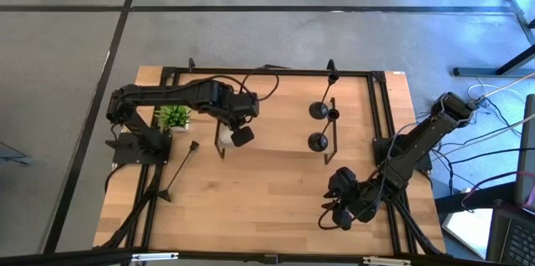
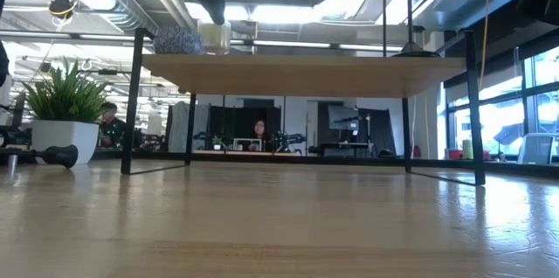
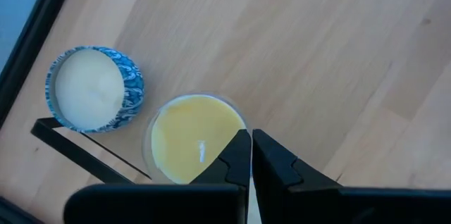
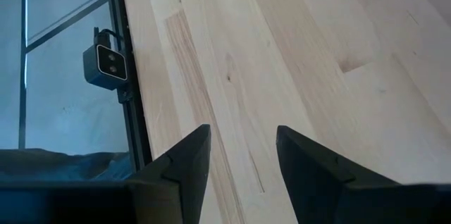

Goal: Pick & Place candle stick holders
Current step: Put the scented transparent candle on the shelf

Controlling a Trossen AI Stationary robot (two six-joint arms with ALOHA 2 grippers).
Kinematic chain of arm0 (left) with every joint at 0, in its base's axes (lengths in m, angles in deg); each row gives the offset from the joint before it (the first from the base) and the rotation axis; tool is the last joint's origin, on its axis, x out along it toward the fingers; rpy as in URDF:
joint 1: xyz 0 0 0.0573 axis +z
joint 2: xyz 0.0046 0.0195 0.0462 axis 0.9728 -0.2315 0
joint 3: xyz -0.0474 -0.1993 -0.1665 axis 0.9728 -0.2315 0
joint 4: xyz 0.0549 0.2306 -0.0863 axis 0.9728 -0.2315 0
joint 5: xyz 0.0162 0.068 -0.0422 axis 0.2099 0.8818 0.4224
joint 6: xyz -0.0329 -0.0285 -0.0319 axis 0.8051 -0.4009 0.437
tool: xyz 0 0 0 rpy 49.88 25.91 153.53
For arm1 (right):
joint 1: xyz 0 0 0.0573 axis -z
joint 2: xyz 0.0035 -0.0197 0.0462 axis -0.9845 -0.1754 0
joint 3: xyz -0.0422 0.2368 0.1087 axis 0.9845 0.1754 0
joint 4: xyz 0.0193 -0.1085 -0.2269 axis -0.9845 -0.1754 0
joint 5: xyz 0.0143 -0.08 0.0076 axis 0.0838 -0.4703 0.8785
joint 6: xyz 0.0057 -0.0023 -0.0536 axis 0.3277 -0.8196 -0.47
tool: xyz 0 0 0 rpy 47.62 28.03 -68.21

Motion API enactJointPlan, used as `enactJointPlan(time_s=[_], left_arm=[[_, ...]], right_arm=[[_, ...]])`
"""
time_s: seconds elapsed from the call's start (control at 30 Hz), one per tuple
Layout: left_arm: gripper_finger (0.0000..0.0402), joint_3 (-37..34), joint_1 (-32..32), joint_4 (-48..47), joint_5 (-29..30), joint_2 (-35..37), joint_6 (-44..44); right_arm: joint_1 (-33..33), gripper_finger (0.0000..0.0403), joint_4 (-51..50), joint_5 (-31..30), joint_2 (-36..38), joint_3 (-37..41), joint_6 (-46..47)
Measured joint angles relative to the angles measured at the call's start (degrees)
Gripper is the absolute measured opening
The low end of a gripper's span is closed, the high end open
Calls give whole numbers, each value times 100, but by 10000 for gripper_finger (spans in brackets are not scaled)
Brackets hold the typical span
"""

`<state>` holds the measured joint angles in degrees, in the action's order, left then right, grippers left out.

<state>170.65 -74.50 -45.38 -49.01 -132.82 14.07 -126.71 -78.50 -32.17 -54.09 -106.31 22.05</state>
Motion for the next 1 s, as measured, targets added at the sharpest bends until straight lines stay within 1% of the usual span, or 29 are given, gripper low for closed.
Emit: enactJointPlan(time_s=[0.33,0.5,0.8,1.0], left_arm=[[2,0,110,9,-26,0,-151],[2,0,168,13,-228,-7,-292],[2,0,178,-27,-284,-307,-438],[2,0,181,31,-274,-310,-449]], right_arm=[[0,167,13,-2,0,0,16],[0,167,18,-3,0,0,16],[0,167,24,-20,0,0,15],[0,167,29,-17,0,0,44]])
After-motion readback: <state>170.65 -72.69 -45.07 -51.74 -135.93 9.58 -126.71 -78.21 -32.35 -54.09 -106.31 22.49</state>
